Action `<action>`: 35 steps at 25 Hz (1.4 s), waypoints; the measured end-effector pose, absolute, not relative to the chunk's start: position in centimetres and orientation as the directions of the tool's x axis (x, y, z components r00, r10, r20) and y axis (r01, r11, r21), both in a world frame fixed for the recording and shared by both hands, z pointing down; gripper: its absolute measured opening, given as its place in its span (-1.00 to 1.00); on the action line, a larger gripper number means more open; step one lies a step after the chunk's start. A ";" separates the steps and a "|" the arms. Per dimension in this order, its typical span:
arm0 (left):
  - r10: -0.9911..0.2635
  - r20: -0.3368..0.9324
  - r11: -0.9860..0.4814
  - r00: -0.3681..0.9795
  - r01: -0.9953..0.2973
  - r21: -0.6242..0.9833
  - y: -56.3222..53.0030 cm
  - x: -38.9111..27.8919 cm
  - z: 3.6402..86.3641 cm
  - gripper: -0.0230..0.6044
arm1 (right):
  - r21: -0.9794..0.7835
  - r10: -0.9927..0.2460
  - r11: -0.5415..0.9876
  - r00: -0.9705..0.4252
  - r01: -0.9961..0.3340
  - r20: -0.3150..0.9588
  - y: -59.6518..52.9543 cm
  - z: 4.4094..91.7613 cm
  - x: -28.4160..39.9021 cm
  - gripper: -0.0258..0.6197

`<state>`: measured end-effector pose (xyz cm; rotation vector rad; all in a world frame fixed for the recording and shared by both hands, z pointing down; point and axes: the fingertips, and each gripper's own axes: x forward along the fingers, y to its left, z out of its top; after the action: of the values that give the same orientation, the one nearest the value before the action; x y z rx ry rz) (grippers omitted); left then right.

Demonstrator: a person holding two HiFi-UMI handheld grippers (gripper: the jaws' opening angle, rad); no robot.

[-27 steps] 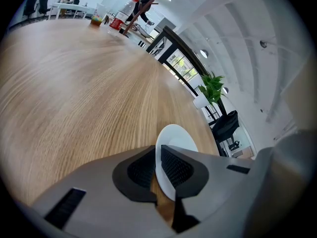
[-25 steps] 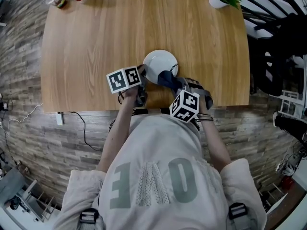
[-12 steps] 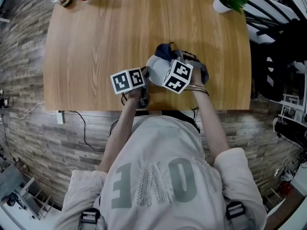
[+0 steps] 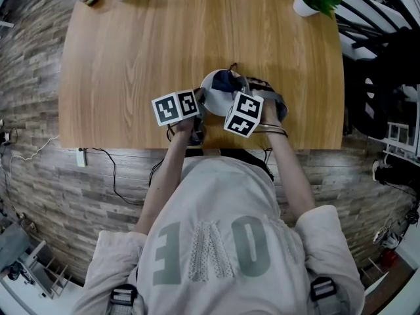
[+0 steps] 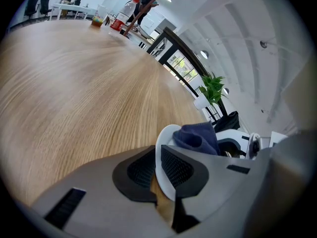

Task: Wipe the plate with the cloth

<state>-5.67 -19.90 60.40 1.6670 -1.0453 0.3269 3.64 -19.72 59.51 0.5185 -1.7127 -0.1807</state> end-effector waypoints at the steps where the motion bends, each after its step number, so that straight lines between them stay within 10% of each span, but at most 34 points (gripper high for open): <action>1: -0.470 0.671 -0.025 0.574 -0.768 0.640 -19.9 -5.7 60.4 -0.80 | 0.388 -0.420 0.895 -0.123 -0.219 0.899 -18.9 59.6 3.6 -0.73; 15: -0.470 0.671 -0.024 0.574 -0.768 0.640 -19.9 -5.8 60.3 -0.80 | 0.258 -0.289 0.951 -0.190 -0.173 0.938 -9.2 59.2 2.5 -0.73; 22: -0.462 0.671 -0.018 0.581 -0.762 0.647 -20.0 -5.6 60.4 -0.80 | 0.308 -0.400 0.889 -0.246 -0.338 0.883 -16.6 56.8 2.9 -0.73; 35: -0.463 0.670 -0.024 0.581 -0.763 0.645 -19.9 -5.7 60.4 -0.80 | 0.392 -0.432 0.896 -0.208 -0.209 0.877 -23.3 58.9 -0.5 -0.73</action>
<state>-5.67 -19.90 60.38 1.6651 -1.0356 0.3269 -0.53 -23.27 58.92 0.4829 -1.7928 -0.2186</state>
